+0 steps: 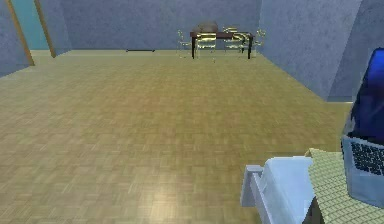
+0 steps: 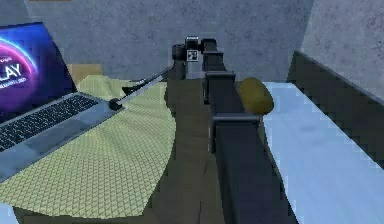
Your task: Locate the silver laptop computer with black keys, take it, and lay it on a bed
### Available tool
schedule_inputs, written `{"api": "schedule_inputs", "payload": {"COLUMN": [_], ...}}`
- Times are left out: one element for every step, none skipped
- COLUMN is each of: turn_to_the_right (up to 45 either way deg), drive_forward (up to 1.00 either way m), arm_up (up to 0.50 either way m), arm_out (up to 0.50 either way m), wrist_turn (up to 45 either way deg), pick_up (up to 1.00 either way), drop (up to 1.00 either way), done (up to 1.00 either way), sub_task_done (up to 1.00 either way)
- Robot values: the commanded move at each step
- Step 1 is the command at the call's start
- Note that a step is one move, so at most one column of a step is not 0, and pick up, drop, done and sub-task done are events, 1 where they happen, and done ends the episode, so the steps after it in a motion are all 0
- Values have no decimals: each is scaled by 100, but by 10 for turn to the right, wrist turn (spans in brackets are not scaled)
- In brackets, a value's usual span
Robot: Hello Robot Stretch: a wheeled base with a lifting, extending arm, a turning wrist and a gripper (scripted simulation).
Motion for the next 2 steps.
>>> {"api": "schedule_inputs", "payload": {"turn_to_the_right": [0, 0], "drive_forward": [0, 0], "arm_up": [0, 0], "arm_out": [0, 0], "wrist_turn": [450, 300], "pick_up": [0, 0], "drop": [0, 0], "done": [0, 0], "sub_task_done": [0, 0]}}
